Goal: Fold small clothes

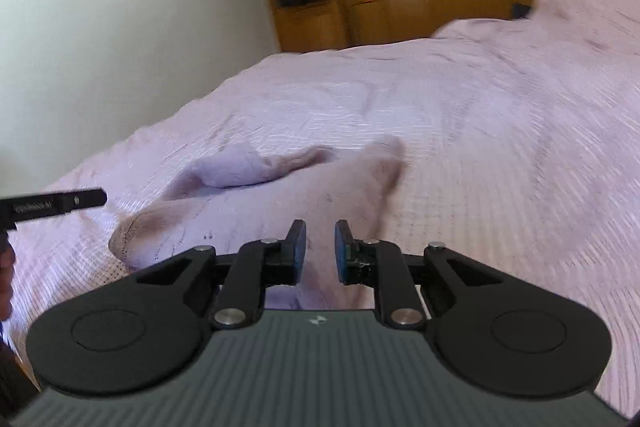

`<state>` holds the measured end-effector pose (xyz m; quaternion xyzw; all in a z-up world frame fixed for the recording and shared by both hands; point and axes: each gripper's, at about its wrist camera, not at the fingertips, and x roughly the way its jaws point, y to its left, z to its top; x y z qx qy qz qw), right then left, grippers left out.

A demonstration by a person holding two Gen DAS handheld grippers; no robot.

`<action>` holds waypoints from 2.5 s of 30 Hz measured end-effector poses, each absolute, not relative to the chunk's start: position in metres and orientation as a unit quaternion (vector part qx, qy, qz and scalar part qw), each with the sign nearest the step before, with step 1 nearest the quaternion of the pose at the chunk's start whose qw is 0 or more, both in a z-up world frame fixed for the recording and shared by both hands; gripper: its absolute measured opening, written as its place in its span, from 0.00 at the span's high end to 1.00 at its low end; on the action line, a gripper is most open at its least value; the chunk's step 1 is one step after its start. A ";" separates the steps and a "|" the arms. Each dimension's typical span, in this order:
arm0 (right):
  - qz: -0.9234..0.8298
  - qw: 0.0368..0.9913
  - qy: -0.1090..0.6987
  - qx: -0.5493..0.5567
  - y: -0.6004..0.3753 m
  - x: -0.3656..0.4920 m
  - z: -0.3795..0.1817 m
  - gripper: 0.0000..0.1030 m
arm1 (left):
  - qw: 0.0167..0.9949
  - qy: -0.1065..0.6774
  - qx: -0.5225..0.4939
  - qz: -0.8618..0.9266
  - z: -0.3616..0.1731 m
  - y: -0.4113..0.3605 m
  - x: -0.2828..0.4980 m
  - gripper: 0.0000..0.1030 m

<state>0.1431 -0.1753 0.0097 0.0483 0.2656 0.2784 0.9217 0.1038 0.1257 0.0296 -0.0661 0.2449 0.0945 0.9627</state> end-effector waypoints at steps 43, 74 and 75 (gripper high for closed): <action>0.425 0.848 0.294 0.120 -0.175 0.210 -0.008 0.76 | 0.953 0.294 -0.044 0.049 -0.002 0.135 0.208 0.48; 0.433 0.864 0.120 -0.225 0.011 0.134 -0.035 0.75 | 0.920 0.302 -0.245 -0.057 -0.014 0.174 0.086 0.30; 0.431 0.873 0.132 -0.185 0.004 0.141 -0.031 0.75 | 0.910 0.300 -0.277 -0.074 -0.016 0.177 0.087 0.27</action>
